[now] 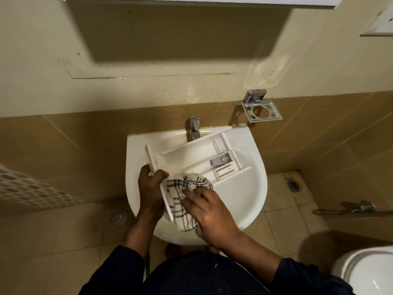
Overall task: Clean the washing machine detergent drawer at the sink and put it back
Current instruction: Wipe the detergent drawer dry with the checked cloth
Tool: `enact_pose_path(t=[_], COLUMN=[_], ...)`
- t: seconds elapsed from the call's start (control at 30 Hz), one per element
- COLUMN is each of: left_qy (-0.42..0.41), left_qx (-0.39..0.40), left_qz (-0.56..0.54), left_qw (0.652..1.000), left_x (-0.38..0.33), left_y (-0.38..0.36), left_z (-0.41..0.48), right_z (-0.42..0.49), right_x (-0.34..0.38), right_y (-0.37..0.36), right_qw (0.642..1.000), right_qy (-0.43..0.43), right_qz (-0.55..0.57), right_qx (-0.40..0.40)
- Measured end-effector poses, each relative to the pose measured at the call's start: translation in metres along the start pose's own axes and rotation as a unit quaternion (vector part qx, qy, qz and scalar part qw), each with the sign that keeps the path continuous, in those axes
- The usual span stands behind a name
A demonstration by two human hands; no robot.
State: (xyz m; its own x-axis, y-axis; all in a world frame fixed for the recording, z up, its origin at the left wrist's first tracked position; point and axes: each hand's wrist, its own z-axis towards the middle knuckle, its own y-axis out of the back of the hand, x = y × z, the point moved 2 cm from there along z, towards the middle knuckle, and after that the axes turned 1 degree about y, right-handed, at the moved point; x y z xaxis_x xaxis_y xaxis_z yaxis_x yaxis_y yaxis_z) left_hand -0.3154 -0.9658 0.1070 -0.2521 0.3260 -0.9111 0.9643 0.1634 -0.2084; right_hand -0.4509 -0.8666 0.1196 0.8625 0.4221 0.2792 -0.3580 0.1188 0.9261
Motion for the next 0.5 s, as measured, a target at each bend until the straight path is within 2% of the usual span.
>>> enact_pose_path(t=[0.1,0.23,0.3,0.4,0.5], left_qy=[0.028,0.021,0.011,-0.007,0.004], left_qx=[-0.013,-0.011,-0.012,0.0,0.003], left_qz=[-0.024,-0.003,-0.009,-0.017,-0.06], left_qw=[0.999,1.0,1.0,1.0,0.998], left_x=[0.004,0.004,0.003,-0.001,0.0], left_y=[0.008,0.013,0.012,0.007,-0.002], left_z=[0.001,-0.001,-0.003,-0.004,-0.003], right_z=[-0.014,-0.022,-0.02,-0.013,-0.009], right_x=[-0.041,-0.098,-0.103,-0.07,-0.022], right_y=[0.007,0.03,0.034,0.023,0.003], right_qw=[0.998,0.98,0.97,0.974,0.994], right_qy=[-0.03,-0.183,-0.22,-0.188,-0.053], right_qz=[-0.038,-0.048,-0.048,-0.042,-0.024], right_qx=[-0.029,-0.062,-0.089,-0.117,-0.09])
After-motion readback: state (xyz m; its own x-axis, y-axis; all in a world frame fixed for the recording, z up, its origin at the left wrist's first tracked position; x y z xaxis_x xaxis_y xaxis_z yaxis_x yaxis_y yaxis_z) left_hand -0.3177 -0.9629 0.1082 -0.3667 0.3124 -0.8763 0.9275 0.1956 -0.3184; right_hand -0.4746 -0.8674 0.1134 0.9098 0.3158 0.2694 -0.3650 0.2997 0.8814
